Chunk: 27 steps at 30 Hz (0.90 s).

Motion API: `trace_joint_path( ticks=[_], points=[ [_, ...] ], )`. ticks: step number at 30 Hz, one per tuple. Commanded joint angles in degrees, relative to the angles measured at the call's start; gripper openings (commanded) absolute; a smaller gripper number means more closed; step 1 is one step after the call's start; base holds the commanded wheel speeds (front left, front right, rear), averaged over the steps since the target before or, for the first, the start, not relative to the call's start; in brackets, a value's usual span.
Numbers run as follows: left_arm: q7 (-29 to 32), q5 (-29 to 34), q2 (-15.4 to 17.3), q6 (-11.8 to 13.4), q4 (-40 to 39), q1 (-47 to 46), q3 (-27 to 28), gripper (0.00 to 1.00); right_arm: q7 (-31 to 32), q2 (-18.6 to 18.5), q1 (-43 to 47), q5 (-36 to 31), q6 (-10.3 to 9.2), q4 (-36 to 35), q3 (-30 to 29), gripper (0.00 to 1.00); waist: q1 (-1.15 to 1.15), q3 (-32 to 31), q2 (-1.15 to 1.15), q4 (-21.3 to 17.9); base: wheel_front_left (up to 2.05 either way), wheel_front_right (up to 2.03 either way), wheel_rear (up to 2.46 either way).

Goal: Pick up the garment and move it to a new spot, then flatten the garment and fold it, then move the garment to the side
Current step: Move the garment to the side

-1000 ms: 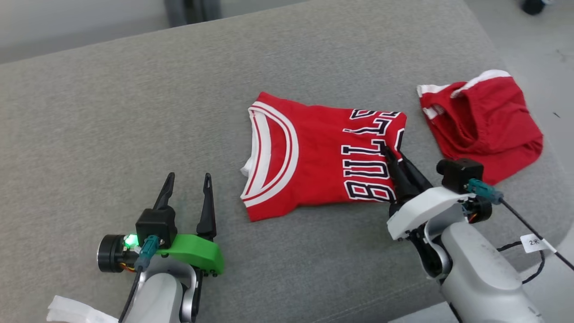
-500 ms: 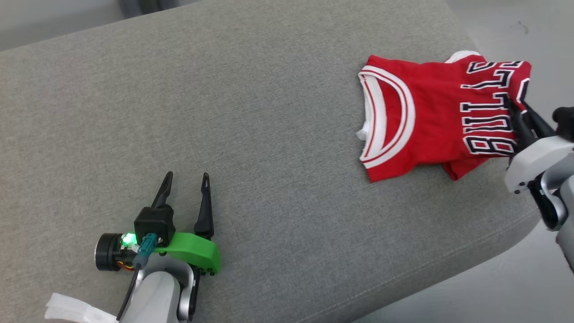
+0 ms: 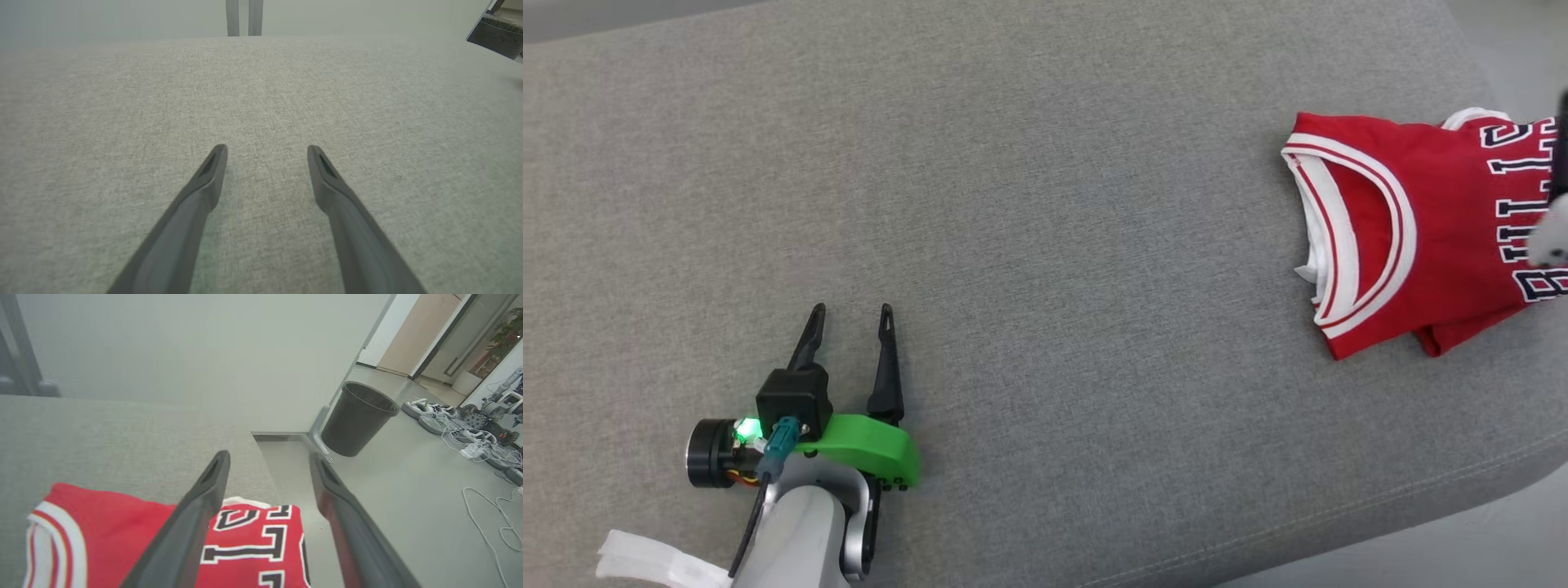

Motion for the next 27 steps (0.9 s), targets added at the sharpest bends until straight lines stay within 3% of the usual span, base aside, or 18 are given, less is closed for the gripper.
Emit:
trace_joint_path(
  ticks=[1,7,12,27],
  points=[
    [0.05,-0.21,0.34,0.47,-0.37,-0.21,0.65,1.00,-0.26,3.00,1.85,-0.62,-0.05,-4.00,-1.25,1.00,0.00,-0.25,-0.01,0.93,0.00,0.00,0.00],
    [0.05,0.18,0.33,0.66,-1.34,0.74,1.32,1.00,-0.25,13.30,8.95,-0.17,-0.04,-18.48,-1.52,1.00,0.00,-1.90,-0.01,4.06,0.00,0.00,0.00],
    [0.05,0.30,0.31,1.55,-1.71,1.96,1.70,1.00,-0.26,19.45,15.20,1.13,-0.04,-23.39,0.42,1.00,0.00,-3.79,-0.01,7.39,0.00,0.00,0.00],
    [0.05,0.53,0.29,2.41,-3.09,5.84,2.67,1.00,-0.27,23.65,26.04,-1.62,-0.04,-24.95,2.98,1.00,0.00,-10.06,-0.01,15.92,0.00,0.00,0.00]
  ],
)
